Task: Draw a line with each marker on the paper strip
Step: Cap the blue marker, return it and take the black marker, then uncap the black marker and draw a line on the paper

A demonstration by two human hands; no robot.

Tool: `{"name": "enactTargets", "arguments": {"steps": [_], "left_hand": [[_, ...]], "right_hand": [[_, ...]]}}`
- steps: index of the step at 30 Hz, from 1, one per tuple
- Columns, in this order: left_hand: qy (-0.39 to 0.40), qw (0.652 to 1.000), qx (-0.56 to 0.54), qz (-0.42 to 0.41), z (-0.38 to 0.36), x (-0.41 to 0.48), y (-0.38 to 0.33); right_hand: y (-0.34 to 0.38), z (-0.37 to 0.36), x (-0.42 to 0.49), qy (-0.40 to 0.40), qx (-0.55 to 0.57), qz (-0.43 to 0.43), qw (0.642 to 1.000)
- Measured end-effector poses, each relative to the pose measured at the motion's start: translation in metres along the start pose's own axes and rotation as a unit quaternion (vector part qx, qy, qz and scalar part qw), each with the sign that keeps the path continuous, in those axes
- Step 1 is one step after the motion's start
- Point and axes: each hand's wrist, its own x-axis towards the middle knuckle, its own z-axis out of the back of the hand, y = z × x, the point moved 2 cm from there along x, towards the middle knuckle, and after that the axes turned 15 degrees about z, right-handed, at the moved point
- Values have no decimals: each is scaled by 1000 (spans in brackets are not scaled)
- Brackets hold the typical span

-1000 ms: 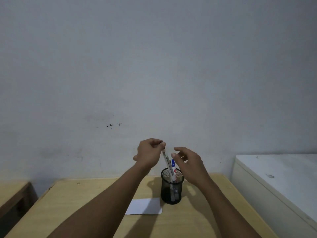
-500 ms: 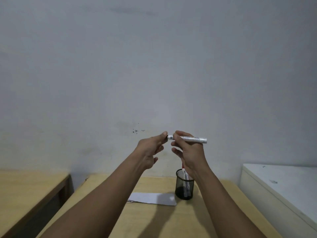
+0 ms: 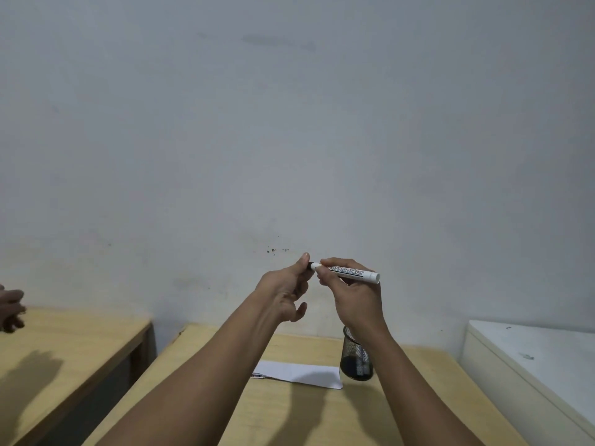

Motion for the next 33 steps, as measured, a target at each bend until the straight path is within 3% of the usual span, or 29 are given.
{"name": "enactTargets", "arguments": {"steps": [14,19,24,27,29,33], "left_hand": [[-66,994,39,76,55,60,12],[-55,997,22,45,68,85,13],[-124,989,33,-69,84,100,11],[-163,961,92,-206,108,106,6],[-188,926,191,-264,128,114,5],[-303,825,414,-237,171,135,20]], "right_hand": [[-75,-22,-18,164,-110,122,973],[-101,-36,-27,31,-42,-11,999],[-125,-50,-32,-123,87,-151,977],[-140,-55,-36,-141,129,-181,965],[-152,-57,-41,-131,144,-192,962],[-176,-62,-52,-72,117,-217,966]]}}
